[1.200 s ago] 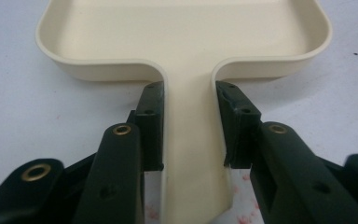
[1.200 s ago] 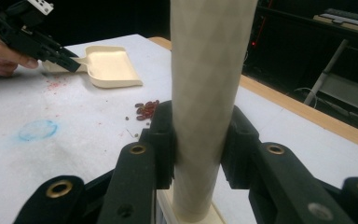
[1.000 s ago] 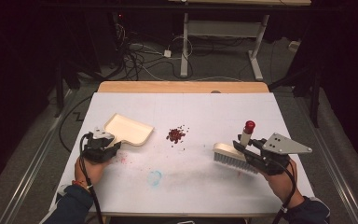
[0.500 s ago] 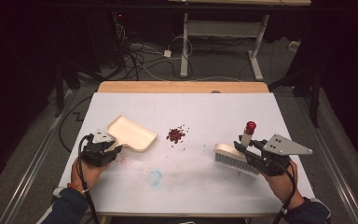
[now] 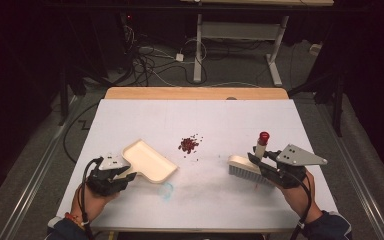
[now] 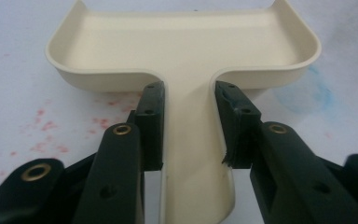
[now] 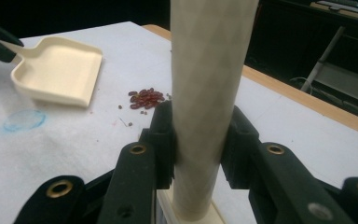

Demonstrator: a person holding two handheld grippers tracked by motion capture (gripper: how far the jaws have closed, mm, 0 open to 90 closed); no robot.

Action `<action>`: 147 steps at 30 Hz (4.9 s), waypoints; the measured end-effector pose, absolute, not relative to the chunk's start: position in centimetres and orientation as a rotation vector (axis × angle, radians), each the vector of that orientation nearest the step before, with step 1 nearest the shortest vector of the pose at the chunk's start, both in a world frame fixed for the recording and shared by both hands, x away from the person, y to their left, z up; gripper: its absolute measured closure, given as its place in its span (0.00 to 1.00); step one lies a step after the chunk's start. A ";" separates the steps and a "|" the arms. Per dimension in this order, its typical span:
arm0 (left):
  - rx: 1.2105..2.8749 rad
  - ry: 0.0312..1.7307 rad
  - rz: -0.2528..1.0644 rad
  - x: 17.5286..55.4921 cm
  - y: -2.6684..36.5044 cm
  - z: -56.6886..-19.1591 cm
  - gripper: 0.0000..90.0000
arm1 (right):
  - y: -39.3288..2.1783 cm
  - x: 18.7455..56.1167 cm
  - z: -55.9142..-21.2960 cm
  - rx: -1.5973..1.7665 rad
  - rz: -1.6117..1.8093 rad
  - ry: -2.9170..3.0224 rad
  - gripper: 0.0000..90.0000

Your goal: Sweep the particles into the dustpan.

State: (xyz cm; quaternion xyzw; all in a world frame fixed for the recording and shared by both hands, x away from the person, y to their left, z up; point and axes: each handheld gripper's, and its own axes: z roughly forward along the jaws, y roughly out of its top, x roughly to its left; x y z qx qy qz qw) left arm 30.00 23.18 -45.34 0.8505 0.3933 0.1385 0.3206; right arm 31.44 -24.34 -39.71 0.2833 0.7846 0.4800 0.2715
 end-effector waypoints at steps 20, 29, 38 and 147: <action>2.256 0.992 0.321 29.6 21.7 -46.0 0.71 | -20.5 37.7 -38.7 0.767 1.275 2.102 0.78; 2.255 0.986 0.306 29.6 20.5 -46.3 0.71 | -15.9 43.4 -38.1 0.809 1.265 2.034 0.78; 2.268 0.971 0.291 30.0 19.8 -46.6 0.71 | -12.1 46.7 -39.5 0.825 1.234 1.987 0.78; 2.291 1.070 0.310 32.1 18.1 -48.1 0.71 | -11.9 38.9 -39.3 0.836 1.333 2.048 0.78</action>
